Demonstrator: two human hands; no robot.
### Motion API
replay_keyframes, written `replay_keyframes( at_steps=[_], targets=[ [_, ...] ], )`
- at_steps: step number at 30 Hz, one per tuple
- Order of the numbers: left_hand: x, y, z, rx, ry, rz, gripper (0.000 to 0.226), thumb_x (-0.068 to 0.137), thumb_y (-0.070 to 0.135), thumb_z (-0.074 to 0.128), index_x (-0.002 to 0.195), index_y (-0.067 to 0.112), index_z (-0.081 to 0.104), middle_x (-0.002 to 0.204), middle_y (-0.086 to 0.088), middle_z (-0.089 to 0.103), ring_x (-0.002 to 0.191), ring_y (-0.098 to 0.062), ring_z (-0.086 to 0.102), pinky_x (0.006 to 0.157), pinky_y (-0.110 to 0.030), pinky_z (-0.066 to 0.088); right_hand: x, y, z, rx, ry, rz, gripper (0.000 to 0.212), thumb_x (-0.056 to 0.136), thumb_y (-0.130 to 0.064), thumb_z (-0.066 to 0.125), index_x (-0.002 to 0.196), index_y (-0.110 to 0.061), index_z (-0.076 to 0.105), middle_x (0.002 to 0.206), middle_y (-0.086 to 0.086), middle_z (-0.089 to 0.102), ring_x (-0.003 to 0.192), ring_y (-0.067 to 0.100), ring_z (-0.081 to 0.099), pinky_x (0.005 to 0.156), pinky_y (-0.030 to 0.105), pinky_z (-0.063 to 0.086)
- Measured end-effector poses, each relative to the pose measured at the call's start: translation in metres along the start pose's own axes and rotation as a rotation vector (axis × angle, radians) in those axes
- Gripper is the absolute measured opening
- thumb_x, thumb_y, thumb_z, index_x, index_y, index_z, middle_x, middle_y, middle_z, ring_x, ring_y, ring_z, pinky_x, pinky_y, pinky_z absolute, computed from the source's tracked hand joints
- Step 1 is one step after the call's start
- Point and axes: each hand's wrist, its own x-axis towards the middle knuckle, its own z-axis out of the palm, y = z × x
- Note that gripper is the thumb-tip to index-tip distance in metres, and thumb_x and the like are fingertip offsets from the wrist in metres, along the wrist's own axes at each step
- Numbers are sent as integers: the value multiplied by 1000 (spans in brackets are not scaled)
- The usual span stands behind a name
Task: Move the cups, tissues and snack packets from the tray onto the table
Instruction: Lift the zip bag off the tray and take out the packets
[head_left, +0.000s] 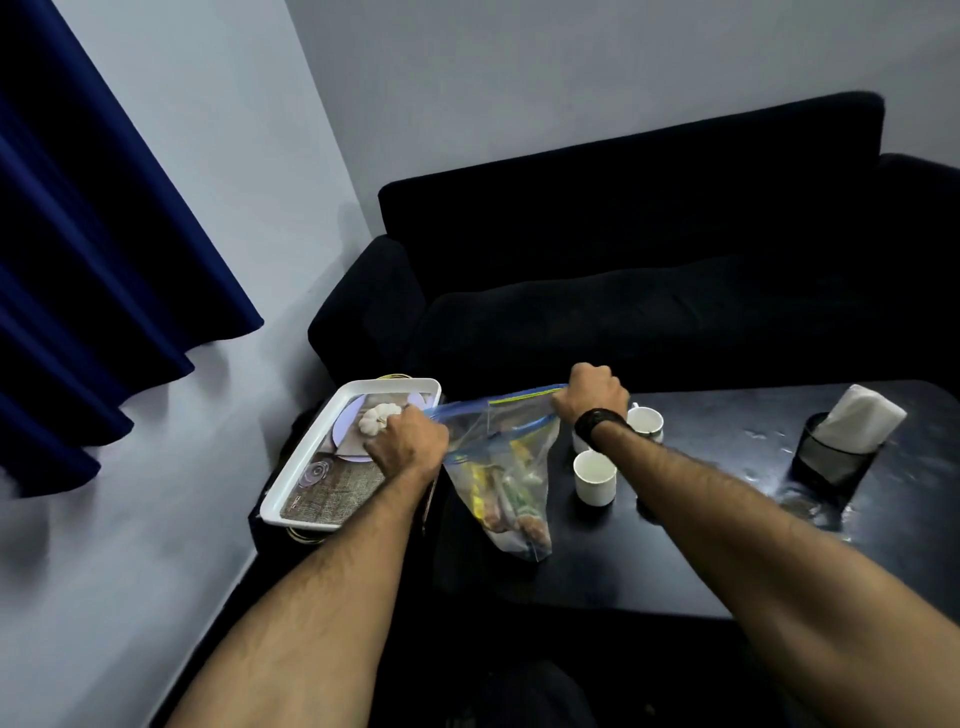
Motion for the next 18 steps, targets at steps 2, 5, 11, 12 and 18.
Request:
replay_keyframes(
  at_steps=[2, 5, 11, 12, 18],
  targets=[
    [2, -6, 0, -20, 4, 16, 29, 86, 26, 50, 103, 10, 68, 105, -11, 70, 100, -30, 64, 81, -35, 39, 2, 5, -2, 21, -15, 25, 28, 74, -24, 59, 97, -11, 70, 106, 16, 68, 97, 39, 66, 79, 37, 52],
    [0, -2, -1, -128, -70, 12, 33, 90, 31, 46, 106, 10, 67, 108, -15, 68, 98, -33, 62, 80, -36, 43, -1, 2, 0, 93, -93, 28, 31, 73, -29, 63, 101, -16, 68, 110, 13, 67, 102, 36, 65, 83, 38, 51],
    [-16, 12, -8, -233, -362, 71, 32, 77, 31, 62, 101, 15, 48, 98, -6, 51, 92, -30, 54, 72, -33, 42, -11, -11, 0, 57, -470, -96, 74, 65, -21, 84, 126, -11, 43, 124, 16, 57, 110, 35, 62, 81, 37, 56],
    [-18, 12, -11, -230, -372, 72, 38, 77, 29, 63, 107, 13, 47, 100, -7, 50, 97, -32, 56, 73, -35, 43, -12, -10, -2, 35, -466, -101, 69, 68, -15, 80, 126, -11, 43, 124, 17, 58, 109, 36, 62, 78, 36, 54],
    [-20, 4, -19, -250, -354, 46, 43, 76, 20, 62, 116, 13, 46, 107, -10, 56, 101, -31, 57, 78, -37, 48, -12, 6, -17, 73, -316, -68, 52, 78, -6, 66, 126, -8, 46, 127, 20, 56, 116, 40, 57, 91, 40, 51]
  ],
)
